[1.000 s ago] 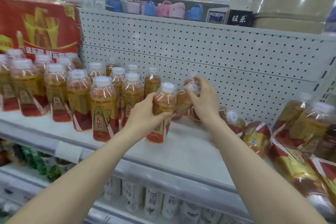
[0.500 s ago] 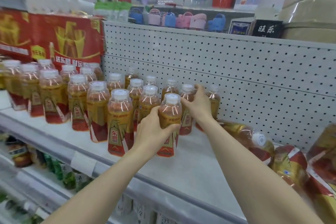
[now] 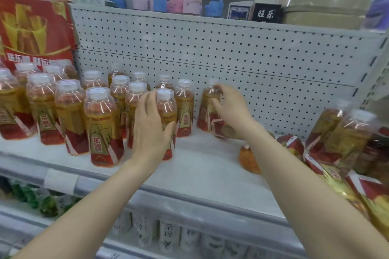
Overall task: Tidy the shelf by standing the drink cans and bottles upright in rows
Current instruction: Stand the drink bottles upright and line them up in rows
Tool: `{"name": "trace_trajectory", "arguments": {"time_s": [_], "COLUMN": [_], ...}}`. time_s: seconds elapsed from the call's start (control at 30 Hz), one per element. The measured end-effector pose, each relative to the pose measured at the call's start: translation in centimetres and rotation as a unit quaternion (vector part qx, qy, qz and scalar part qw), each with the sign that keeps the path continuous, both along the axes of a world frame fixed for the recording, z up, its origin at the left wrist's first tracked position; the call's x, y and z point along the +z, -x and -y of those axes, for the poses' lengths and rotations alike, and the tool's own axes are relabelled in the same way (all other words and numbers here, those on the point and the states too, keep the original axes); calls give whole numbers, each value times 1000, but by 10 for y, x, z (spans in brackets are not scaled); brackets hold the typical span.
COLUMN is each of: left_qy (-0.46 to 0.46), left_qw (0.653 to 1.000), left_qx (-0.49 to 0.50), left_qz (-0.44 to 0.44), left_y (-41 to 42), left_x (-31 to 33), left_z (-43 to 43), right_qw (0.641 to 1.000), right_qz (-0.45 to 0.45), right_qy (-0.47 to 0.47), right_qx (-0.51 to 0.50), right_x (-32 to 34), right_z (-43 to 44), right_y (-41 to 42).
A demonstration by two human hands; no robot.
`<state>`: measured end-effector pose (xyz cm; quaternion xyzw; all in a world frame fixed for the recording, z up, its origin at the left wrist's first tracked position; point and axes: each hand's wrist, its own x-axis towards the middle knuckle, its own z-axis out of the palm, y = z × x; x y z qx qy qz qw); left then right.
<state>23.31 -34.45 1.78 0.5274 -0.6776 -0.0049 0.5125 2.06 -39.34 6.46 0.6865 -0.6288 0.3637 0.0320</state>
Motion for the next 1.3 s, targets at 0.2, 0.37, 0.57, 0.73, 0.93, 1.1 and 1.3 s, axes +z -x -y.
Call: {"name": "trace_trajectory", "arguments": {"time_s": [0.2, 0.37, 0.57, 0.73, 0.93, 1.1, 1.3], "left_qy": [129, 3, -123, -93, -110, -153, -216], "left_qw": [986, 963, 929, 945, 962, 960, 951], "left_qx": [-36, -183, -241, -233, -242, -235, -217], "left_qz": [102, 200, 252, 208, 57, -10, -41], "left_y": [45, 106, 157, 163, 131, 95, 70], "left_x": [-8, -14, -15, -23, -18, -1, 3], "left_z": [0, 26, 52, 56, 43, 19, 5], "right_qw": [994, 981, 975, 970, 926, 913, 937], "right_qz": [-29, -68, -101, -106, -151, -140, -10], "right_qy": [-28, -97, -128, -143, -250, -301, -308], "right_qx": [-103, -152, -150, -164, -239, -236, -164], "right_x": [-9, -30, -51, -44, -35, -39, -41], "right_z": [-58, -103, -120, -110, -76, -43, -31], "right_y": [80, 125, 143, 139, 115, 90, 62]}}
